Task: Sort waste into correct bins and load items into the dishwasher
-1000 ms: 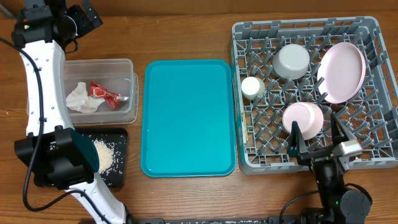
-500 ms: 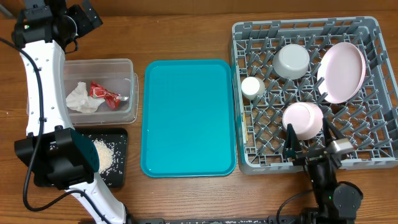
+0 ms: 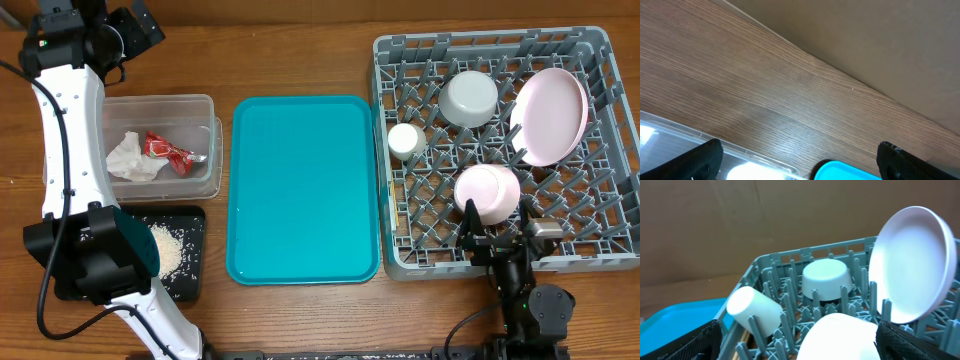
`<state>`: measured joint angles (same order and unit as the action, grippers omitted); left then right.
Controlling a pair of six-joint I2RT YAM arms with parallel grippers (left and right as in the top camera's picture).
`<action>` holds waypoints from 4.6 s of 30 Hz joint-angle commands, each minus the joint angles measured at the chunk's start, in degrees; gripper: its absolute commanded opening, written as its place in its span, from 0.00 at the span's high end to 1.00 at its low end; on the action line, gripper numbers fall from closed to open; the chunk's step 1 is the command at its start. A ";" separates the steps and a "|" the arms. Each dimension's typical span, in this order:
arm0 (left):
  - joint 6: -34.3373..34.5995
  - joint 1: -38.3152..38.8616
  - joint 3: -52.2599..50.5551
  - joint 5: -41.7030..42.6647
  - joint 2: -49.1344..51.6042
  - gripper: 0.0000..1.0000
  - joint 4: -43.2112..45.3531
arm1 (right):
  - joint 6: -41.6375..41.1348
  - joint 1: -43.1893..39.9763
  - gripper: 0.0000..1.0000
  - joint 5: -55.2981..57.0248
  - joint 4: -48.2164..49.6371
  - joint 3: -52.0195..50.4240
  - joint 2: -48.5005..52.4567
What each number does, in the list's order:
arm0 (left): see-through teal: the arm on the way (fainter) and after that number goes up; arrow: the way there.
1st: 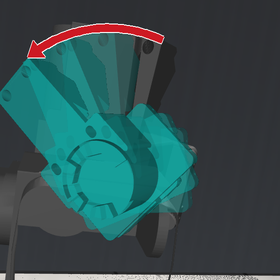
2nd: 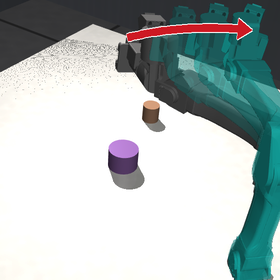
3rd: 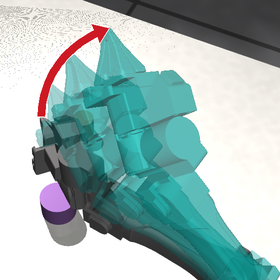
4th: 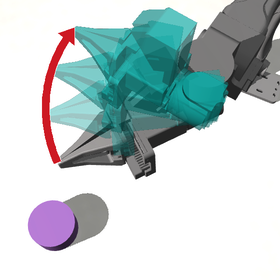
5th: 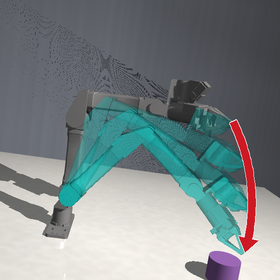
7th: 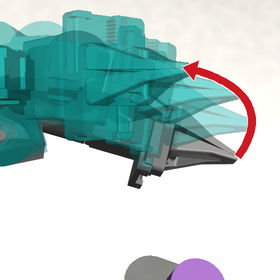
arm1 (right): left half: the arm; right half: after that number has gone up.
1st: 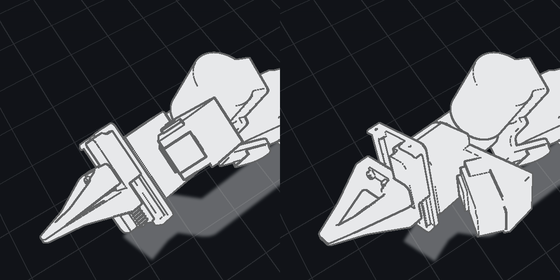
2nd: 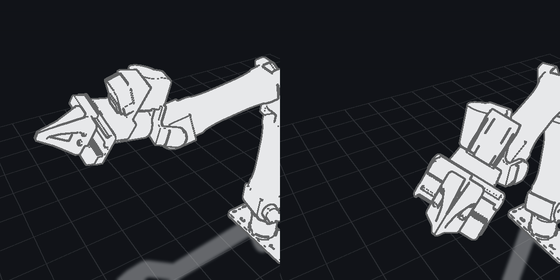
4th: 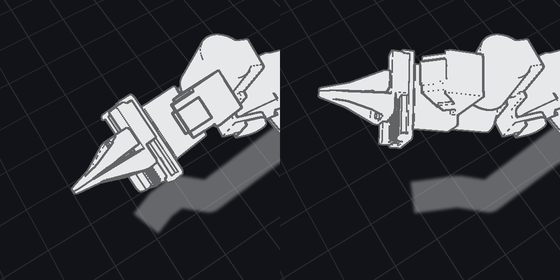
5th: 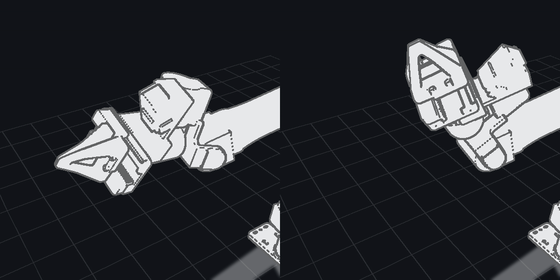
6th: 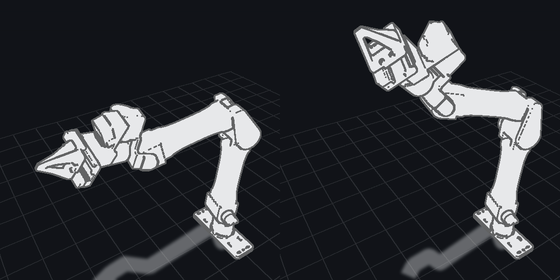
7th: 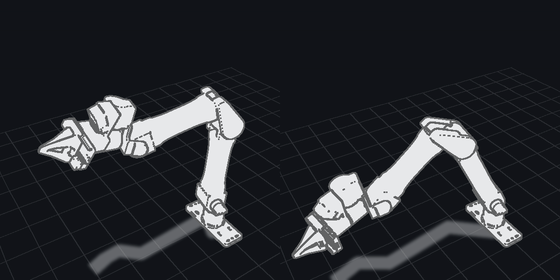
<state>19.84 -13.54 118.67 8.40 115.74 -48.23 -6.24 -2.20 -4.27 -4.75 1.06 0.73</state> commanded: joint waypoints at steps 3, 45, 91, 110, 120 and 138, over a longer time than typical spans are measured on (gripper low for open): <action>0.96 0.07 1.49 0.44 0.72 0.00 0.02 | -0.44 0.31 0.00 2.08 0.11 -0.59 -0.57; 0.98 -0.28 1.49 0.22 0.74 0.00 -1.31 | -0.44 0.31 0.00 2.08 0.11 -0.59 -0.57; -1.99 -0.31 -45.46 -3.50 -85.81 0.00 4.48 | -0.44 0.31 0.00 2.08 0.11 -0.59 -0.57; 2.64 -0.31 -105.92 -4.07 -111.97 0.00 51.69 | -0.44 0.31 0.00 2.08 0.11 -0.59 -0.57; 2.01 2.36 -110.46 -7.45 -115.54 0.00 53.02 | -0.44 0.31 0.00 2.08 0.11 -0.59 -0.57; 1.07 4.74 -118.38 -9.03 -115.54 0.00 43.41 | -0.44 0.31 0.00 2.08 0.11 -0.59 -0.57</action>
<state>22.11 -9.32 0.51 0.78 0.84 -2.48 -6.37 -2.20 -2.55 -4.80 1.06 0.73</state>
